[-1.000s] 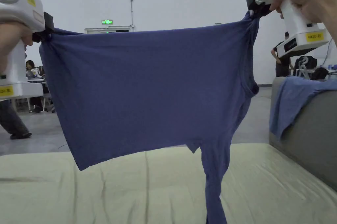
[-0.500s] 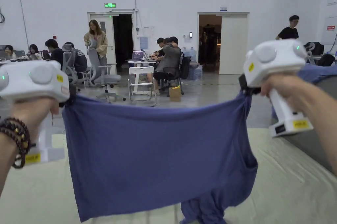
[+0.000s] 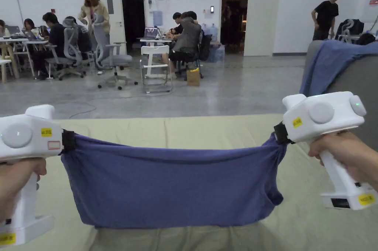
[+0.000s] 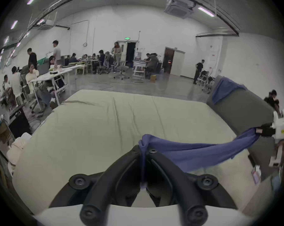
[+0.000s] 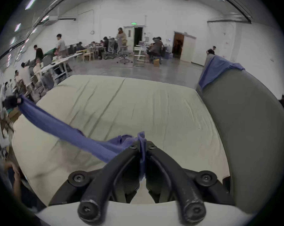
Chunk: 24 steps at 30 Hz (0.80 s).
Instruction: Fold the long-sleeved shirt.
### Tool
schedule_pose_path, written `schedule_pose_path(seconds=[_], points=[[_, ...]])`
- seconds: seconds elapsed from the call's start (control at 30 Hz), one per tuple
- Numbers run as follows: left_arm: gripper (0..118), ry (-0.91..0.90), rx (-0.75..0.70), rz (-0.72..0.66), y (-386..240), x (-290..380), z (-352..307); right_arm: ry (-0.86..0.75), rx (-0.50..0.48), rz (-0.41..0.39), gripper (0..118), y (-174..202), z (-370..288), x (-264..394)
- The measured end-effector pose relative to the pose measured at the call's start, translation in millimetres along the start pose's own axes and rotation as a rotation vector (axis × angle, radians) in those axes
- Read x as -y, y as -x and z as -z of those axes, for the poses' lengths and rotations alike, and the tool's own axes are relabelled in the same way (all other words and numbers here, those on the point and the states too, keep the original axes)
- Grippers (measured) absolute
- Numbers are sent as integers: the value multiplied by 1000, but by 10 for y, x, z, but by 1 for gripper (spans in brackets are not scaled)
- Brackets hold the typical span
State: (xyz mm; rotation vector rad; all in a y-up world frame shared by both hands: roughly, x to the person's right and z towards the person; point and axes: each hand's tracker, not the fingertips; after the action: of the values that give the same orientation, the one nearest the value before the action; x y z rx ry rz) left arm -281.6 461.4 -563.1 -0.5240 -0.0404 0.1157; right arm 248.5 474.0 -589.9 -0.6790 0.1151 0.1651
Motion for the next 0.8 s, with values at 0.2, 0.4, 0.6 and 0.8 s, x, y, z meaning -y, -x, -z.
schedule_pose_path(seconds=[0.2,0.4,0.6,0.8], points=[[0,127,51,74,32,1271,-825,106,-69,-73,1,204,-609,1379],[0,536,83,164,224,2758,-1063,474,-205,-191,1,501,-697,2976],[0,744,124,126,343,3572,-1190,689,-323,-247,1,579,-675,3716],[118,658,133,135,278,3261,-1197,575,-195,-185,113,485,-708,3408]])
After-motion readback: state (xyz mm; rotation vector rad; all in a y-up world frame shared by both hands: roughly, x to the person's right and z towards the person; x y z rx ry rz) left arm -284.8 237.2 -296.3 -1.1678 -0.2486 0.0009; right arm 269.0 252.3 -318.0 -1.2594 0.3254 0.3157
